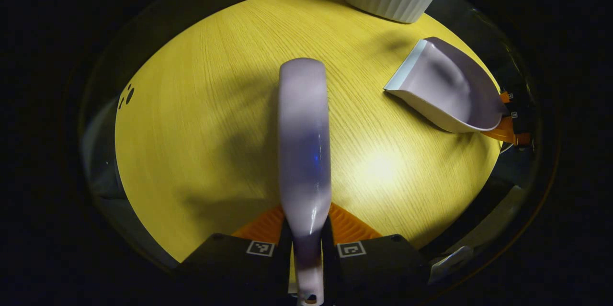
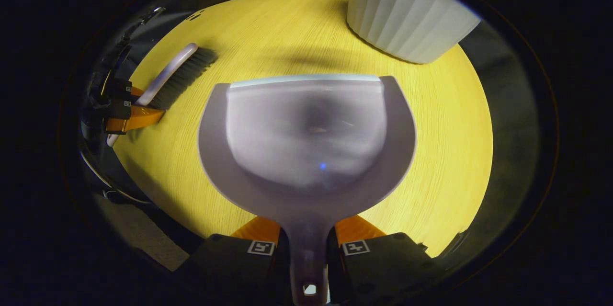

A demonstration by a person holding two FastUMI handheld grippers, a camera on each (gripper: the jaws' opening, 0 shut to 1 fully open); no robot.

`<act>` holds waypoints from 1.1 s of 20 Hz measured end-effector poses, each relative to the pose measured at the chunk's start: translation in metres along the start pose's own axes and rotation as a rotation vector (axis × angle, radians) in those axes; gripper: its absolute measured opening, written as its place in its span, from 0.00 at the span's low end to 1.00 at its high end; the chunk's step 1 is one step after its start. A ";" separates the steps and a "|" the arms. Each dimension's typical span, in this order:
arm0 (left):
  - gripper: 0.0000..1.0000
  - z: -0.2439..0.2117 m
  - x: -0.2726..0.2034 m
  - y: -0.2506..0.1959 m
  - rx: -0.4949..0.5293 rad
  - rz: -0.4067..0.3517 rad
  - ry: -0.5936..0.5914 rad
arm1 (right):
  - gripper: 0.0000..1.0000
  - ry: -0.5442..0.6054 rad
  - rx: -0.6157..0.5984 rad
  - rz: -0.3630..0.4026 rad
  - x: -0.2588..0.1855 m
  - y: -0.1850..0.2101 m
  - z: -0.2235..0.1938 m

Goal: Pick up the small broom and dustpan from the desktop, sweep the trash into the dustpan with the broom, and then empty the trash into the garbage bin.

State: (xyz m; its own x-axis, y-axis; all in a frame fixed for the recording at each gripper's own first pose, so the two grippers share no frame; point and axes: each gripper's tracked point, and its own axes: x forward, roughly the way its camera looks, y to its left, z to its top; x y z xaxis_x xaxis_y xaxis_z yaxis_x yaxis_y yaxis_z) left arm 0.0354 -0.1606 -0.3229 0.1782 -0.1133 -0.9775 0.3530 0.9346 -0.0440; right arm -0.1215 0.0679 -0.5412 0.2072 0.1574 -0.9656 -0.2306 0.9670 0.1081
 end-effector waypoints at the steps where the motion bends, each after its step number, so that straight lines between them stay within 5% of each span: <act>1: 0.34 0.000 0.000 0.000 0.004 0.012 0.004 | 0.37 0.007 0.006 0.013 0.000 0.004 -0.002; 3: 0.42 -0.001 0.000 0.002 0.007 0.025 0.010 | 0.35 -0.009 0.025 0.030 -0.002 0.008 0.000; 4: 0.49 -0.004 -0.003 0.001 -0.001 0.018 0.012 | 0.46 -0.021 0.038 0.031 -0.006 0.008 0.004; 5: 0.51 -0.007 -0.003 -0.002 -0.014 0.007 0.010 | 0.42 -0.033 0.054 0.038 -0.010 0.008 0.007; 9: 0.60 -0.007 -0.017 -0.003 -0.037 0.020 -0.050 | 0.55 -0.066 0.069 0.045 -0.034 0.007 0.009; 10: 0.66 -0.007 -0.023 -0.001 -0.032 0.030 -0.066 | 0.48 -0.079 0.063 0.041 -0.043 0.007 0.008; 14: 0.61 0.004 -0.057 0.000 -0.029 0.038 -0.167 | 0.48 -0.168 0.080 0.038 -0.081 0.010 0.022; 17: 0.61 0.025 -0.097 0.001 -0.037 0.036 -0.313 | 0.48 -0.301 0.111 0.030 -0.121 0.011 0.051; 22: 0.61 0.077 -0.207 0.013 -0.054 0.066 -0.727 | 0.47 -0.629 0.089 -0.031 -0.213 0.017 0.121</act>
State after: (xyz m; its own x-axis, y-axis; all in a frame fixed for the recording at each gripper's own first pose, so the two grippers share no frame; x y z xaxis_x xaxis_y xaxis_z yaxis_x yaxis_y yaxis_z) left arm 0.0737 -0.1507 -0.1058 0.7688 -0.2341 -0.5951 0.2778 0.9604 -0.0188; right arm -0.0542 0.0751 -0.3048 0.7378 0.1902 -0.6476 -0.1409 0.9817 0.1278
